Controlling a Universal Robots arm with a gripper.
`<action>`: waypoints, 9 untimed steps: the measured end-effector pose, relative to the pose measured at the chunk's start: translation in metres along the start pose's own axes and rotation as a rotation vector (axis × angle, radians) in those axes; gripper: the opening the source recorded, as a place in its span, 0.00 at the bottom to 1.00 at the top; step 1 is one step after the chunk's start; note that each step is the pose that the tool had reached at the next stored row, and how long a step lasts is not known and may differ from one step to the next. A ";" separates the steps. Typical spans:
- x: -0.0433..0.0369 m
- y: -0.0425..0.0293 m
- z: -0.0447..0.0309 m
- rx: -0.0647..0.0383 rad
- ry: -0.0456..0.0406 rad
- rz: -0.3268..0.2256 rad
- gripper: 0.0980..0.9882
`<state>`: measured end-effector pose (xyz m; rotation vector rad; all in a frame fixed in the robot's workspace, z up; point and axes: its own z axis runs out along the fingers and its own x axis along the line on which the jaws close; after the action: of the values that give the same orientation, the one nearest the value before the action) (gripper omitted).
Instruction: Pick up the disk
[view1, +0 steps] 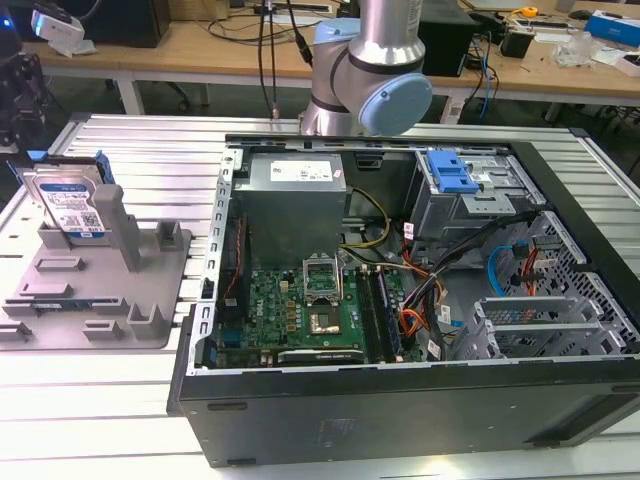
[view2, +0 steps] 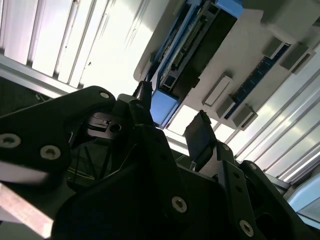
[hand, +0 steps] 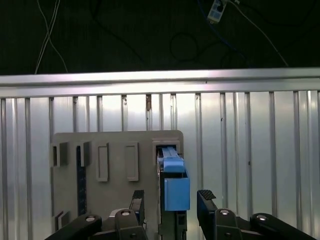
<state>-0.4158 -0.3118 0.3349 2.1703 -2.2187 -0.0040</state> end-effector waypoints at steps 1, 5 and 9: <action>-0.0001 0.0001 0.0014 0.000 0.0000 0.000 0.50; -0.0001 0.0017 0.0057 0.000 0.0000 0.000 0.50; -0.0003 0.0020 0.0083 0.000 0.0000 -0.001 0.50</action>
<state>-0.4181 -0.3118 0.3267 2.1712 -2.2180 -0.0038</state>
